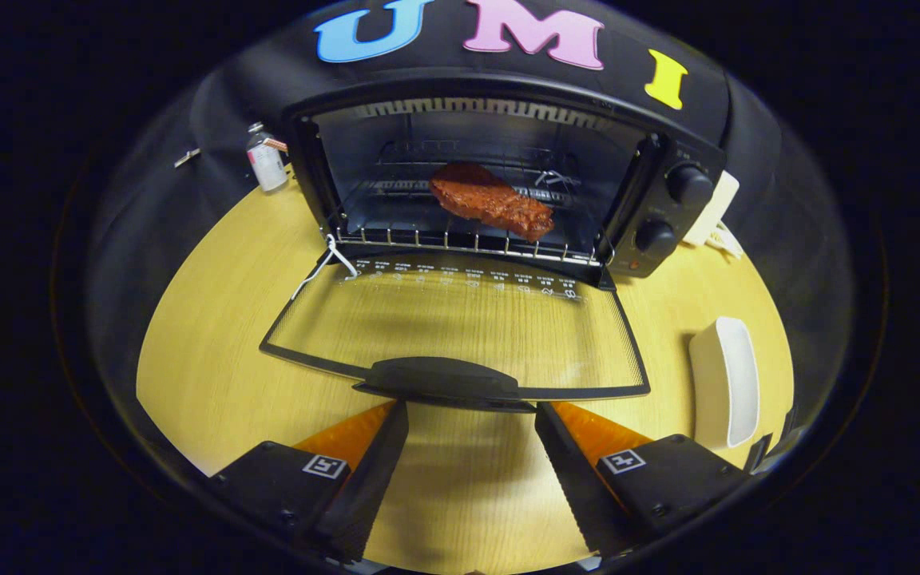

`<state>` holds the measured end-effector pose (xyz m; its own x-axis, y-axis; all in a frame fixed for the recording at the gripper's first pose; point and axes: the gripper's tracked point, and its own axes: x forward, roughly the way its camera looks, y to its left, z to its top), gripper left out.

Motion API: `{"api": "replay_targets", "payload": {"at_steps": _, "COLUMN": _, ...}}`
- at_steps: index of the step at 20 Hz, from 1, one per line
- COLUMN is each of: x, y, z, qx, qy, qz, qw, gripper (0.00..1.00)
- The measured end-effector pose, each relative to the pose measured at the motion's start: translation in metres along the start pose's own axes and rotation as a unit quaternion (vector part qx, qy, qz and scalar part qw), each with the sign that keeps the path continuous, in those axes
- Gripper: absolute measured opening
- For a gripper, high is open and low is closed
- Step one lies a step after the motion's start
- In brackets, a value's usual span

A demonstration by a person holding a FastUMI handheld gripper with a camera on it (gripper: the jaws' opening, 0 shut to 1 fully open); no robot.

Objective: Open the toaster oven, put the food inside, and close the toaster oven door.

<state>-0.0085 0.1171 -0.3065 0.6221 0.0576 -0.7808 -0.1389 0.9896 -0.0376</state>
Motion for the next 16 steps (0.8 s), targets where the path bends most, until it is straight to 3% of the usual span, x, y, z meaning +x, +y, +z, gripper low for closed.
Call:
{"api": "replay_targets", "payload": {"at_steps": 4, "x": -0.027, "y": -0.003, "z": 0.03, "qx": 0.005, "qy": -0.042, "qz": 0.012, "qw": 0.999, "gripper": 0.99}}
{"api": "replay_targets", "payload": {"at_steps": 10, "x": -0.039, "y": -0.017, "z": 0.097, "qx": 0.069, "qy": -0.101, "qz": 0.034, "qw": 0.992, "gripper": 0.99}}
{"api": "replay_targets", "payload": {"at_steps": 16, "x": -0.048, "y": -0.023, "z": 0.157, "qx": 0.065, "qy": -0.166, "qz": 0.04, "qw": 0.983, "gripper": 0.99}}
